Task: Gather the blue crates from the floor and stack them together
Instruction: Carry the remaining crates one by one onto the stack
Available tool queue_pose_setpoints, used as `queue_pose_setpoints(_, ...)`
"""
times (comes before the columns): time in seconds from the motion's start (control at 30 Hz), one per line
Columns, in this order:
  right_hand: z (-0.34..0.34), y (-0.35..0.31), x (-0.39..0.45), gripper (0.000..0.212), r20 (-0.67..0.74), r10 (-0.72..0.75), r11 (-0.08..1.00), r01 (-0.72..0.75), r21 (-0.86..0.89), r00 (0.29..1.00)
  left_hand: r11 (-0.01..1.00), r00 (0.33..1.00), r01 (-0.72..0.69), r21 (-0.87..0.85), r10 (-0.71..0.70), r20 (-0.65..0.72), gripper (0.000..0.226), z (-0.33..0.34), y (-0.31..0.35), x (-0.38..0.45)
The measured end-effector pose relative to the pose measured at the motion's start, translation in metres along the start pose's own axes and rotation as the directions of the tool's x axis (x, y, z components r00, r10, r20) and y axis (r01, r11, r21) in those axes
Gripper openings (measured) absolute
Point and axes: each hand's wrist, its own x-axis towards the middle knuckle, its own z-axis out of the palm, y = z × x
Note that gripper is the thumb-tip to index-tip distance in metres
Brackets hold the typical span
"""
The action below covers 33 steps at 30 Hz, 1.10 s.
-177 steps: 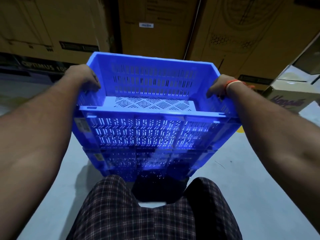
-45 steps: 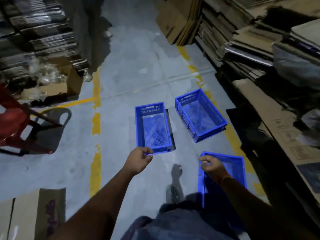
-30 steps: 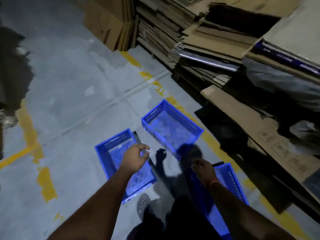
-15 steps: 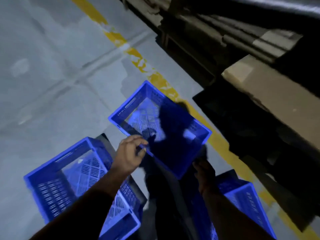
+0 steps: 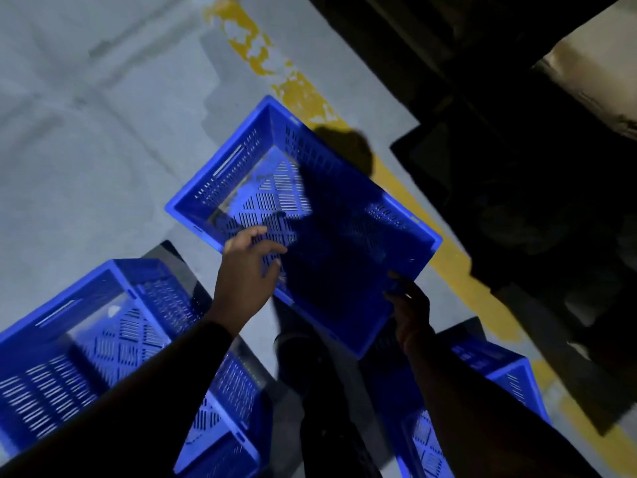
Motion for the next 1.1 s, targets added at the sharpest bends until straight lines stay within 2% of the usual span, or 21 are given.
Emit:
queue_pose_setpoints(0.07,0.004,0.0,0.005,0.048,-0.019,-0.037,0.999,0.037,-0.032,0.999,1.0,1.0,0.015,-0.009,-0.015,-0.013,0.024,0.001,0.003,0.011)
queue_pose_setpoints(0.2,0.015,-0.008,0.009,0.047,-0.082,0.029,0.995,-0.021,0.098,0.996,0.999,0.999,-0.011,-0.049,0.009,-0.043,0.023,0.004,0.011,0.026)
queue_pose_setpoints(0.3,0.017,-0.004,0.01,0.047,-0.018,0.048,0.991,-0.045,0.129,0.999,0.997,0.999,-0.021,-0.074,0.019,-0.029,0.023,0.009,0.014,0.029)
queue_pose_setpoints(0.43,0.011,0.004,0.013,0.05,0.068,0.033,0.997,-0.038,0.074,0.997,0.997,1.0,-0.023,-0.079,0.022,-0.016,0.024,0.016,0.01,0.028)
queue_pose_setpoints(0.57,0.005,0.007,0.017,0.049,0.102,-0.01,0.999,0.006,0.043,0.995,1.0,0.999,-0.031,-0.004,0.031,-0.034,0.024,0.016,0.002,0.036)
queue_pose_setpoints(0.73,-0.001,0.006,0.015,0.044,0.153,-0.048,0.999,0.045,0.025,0.987,0.995,0.986,-0.074,0.072,0.084,-0.141,0.027,0.011,-0.007,0.057)
queue_pose_setpoints(0.83,-0.003,0.007,0.015,0.038,0.188,-0.067,0.998,0.068,0.002,0.98,0.991,0.985,-0.038,0.132,0.059,-0.162,0.028,0.001,-0.012,0.079)
queue_pose_setpoints(0.93,-0.002,0.015,0.02,0.03,0.128,-0.058,0.996,0.067,-0.065,0.99,0.969,0.981,0.024,0.244,0.025,-0.195,0.03,-0.01,-0.021,0.103)
queue_pose_setpoints(1.0,0.003,0.022,0.022,0.032,0.071,-0.077,0.985,0.087,-0.152,0.994,0.946,0.978,0.048,0.322,0.02,-0.205,0.031,-0.018,-0.03,0.117)
queue_pose_setpoints(1.1,0.012,0.022,0.016,0.029,0.061,-0.117,0.957,0.129,-0.261,0.991,0.931,0.972,0.111,0.349,-0.028,-0.234,0.03,-0.03,-0.044,0.135)
